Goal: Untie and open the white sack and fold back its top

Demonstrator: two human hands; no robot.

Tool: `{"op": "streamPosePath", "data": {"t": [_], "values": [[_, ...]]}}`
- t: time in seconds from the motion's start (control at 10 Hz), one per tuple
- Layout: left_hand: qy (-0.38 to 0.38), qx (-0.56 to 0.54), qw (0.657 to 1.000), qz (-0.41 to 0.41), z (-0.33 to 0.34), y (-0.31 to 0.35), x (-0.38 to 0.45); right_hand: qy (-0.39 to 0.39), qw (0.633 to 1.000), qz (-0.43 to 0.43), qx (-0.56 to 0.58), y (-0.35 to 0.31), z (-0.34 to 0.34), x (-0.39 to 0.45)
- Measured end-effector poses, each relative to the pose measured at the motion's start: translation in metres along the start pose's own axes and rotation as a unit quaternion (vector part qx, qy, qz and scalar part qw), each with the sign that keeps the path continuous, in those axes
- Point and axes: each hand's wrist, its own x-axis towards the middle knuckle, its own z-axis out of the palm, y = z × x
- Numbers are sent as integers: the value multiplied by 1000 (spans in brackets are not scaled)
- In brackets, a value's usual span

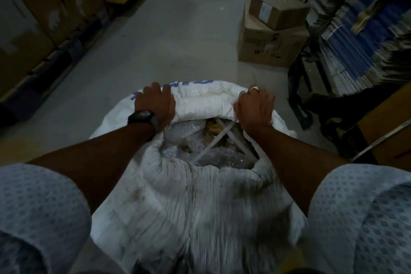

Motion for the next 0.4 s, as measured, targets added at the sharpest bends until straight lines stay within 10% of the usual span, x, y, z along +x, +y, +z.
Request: {"op": "streamPosePath", "data": {"t": [0.4], "values": [[42, -67, 996, 46, -88, 16, -35, 112, 985, -91, 95, -11, -89, -28]]}}
